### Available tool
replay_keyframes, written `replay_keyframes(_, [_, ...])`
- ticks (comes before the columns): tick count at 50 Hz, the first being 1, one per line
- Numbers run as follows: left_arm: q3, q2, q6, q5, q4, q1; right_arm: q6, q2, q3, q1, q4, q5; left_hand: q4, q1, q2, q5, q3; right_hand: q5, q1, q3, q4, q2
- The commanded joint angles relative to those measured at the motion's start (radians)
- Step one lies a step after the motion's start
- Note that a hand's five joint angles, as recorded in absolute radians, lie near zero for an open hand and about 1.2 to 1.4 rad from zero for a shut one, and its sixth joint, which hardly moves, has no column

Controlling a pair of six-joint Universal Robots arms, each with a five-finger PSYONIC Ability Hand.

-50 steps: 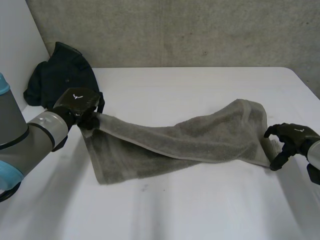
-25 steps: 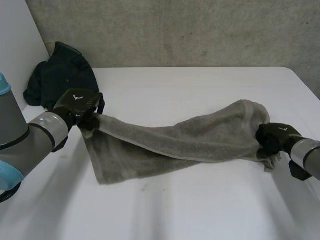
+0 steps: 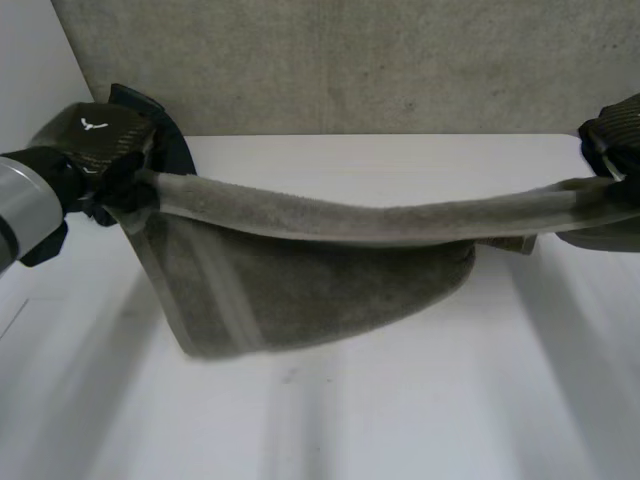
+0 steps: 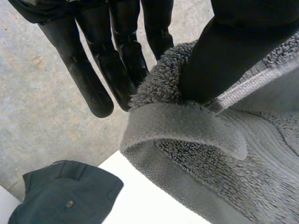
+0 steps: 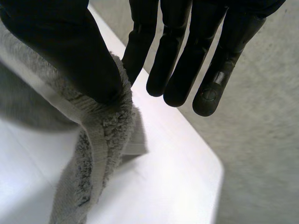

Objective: Fold the laundry.

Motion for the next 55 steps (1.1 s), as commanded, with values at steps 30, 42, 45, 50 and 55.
replay_keyframes(30, [0.617,-0.449,0.064,-0.242,0.666,-0.162,0.182,0.506,-0.812,0.222,-0.368,0.256,0.194,0.274,0.197,0.239,0.205,0.231,0.404,0.215,0.208,0.22])
replay_keyframes(42, [0.441,-0.349,-0.04,-0.267,0.621,-0.156,0.179,0.396,-0.636,0.245,-0.496,0.247,0.194,0.274,0.197,0.239,0.205,0.231,0.404,0.215,0.208,0.22])
replay_keyframes(45, [0.323,-0.339,-0.041,-0.264,0.601,-0.151,0.176,0.377,-0.503,0.235,-0.494,0.213,0.194,0.274,0.197,0.239,0.205,0.231,0.404,0.215,0.208,0.22])
replay_keyframes(50, [0.145,-0.343,-0.037,-0.261,0.593,-0.119,0.15,0.373,-0.289,0.228,-0.479,0.149,0.194,0.274,0.197,0.239,0.205,0.231,0.404,0.215,0.208,0.22])
replay_keyframes(55, [0.005,-0.357,-0.034,-0.251,0.588,-0.1,0.061,0.385,-0.04,0.228,-0.471,0.092,0.194,0.274,0.197,0.239,0.205,0.231,0.404,0.215,0.208,0.22])
